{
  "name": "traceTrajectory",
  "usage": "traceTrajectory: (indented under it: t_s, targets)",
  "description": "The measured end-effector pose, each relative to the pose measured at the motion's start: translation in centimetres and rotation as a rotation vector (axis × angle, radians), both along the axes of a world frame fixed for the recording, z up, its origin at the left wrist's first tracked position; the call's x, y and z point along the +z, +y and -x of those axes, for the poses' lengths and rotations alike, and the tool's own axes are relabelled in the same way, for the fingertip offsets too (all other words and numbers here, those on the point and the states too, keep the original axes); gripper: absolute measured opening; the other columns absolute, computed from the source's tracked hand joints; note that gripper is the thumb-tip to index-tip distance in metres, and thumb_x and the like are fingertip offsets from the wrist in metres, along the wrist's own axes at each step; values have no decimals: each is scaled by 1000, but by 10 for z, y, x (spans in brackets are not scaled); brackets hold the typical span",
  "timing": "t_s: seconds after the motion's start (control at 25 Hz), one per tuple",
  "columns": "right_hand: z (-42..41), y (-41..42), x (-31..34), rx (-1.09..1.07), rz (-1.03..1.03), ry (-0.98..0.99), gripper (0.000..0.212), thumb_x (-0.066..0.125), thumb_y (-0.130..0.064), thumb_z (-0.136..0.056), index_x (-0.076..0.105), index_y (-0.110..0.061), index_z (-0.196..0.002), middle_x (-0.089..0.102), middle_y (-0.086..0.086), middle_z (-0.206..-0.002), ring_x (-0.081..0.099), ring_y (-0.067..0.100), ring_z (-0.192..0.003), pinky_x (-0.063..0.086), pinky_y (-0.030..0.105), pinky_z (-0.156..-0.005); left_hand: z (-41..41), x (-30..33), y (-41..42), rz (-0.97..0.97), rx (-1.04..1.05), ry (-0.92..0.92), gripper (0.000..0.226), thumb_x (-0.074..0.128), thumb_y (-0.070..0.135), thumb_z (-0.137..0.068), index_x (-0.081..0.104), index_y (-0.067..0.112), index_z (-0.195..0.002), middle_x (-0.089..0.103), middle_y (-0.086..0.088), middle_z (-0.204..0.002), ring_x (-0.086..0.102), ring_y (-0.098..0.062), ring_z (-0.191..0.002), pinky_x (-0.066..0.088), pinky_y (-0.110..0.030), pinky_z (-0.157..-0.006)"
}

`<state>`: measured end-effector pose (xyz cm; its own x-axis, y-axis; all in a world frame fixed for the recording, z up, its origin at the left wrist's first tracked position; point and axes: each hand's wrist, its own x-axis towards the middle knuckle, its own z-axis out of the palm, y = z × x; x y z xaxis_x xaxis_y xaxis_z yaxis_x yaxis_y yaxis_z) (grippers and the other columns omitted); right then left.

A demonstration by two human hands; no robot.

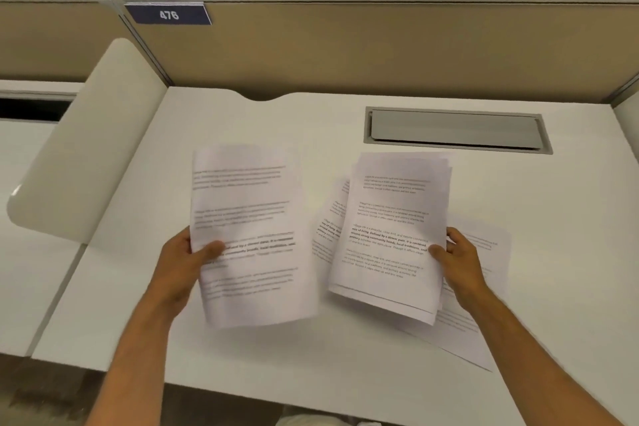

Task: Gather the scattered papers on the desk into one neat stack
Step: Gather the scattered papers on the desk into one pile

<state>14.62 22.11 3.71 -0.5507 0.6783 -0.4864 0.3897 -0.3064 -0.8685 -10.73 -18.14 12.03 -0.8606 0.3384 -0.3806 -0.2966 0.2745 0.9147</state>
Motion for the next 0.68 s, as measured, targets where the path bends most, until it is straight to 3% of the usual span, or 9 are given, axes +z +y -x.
traceTrajectory:
  t_s: [0.16,0.24,0.32,0.44,0.48,0.6,0.68]
  targets:
    - [21,-37,5,42,107,65,36,68,-1,-92,70,-32,-112,79,7,-113,77,26,-95,64,40,-78,1,-9,58,-173,-56,-83,40,80,6,-75,74,14,-114,79,-11,-114,78,-27,-99,63,-30,-76]
    - [32,-55,7,93,205,110,36,71,-5,-91,70,-27,-120,79,7,-113,77,28,-98,63,47,-85,-12,-25,83,-161,-61,-113,40,80,0,-77,73,13,-114,81,-7,-109,76,-32,-102,63,-29,-73]
    - [42,-70,11,128,284,171,40,76,-11,-88,69,-22,-126,78,9,-116,76,32,-103,61,51,-87,-25,-39,95,-69,-92,-101,52,86,9,-77,67,21,-124,79,2,-113,75,-31,-104,63,-32,-75]
    - [50,-83,12,110,330,202,45,82,-17,-81,71,-22,-124,79,11,-114,76,34,-101,64,45,-78,-25,-59,91,176,-144,-31,81,89,29,-77,45,32,-145,58,10,-132,62,-17,-115,55,-38,-92]
    - [52,-87,12,96,345,201,42,80,-13,-84,70,-21,-124,79,11,-114,76,35,-101,64,44,-77,-23,-66,89,150,-138,-89,78,87,29,-80,44,31,-146,58,10,-133,63,-16,-115,56,-38,-92]
    - [55,-97,9,79,365,181,39,73,-9,-90,67,-21,-127,78,11,-116,76,35,-102,63,46,-81,-11,-74,86,-7,-179,-382,42,75,15,-91,62,22,-130,75,-5,-125,77,-26,-104,64,-41,-81]
    - [59,-105,11,116,346,159,41,74,-12,-91,66,-23,-129,78,11,-117,75,34,-104,63,46,-81,-1,-74,81,-16,-234,-398,33,68,7,-92,69,18,-123,79,-8,-118,78,-29,-100,65,-41,-76]
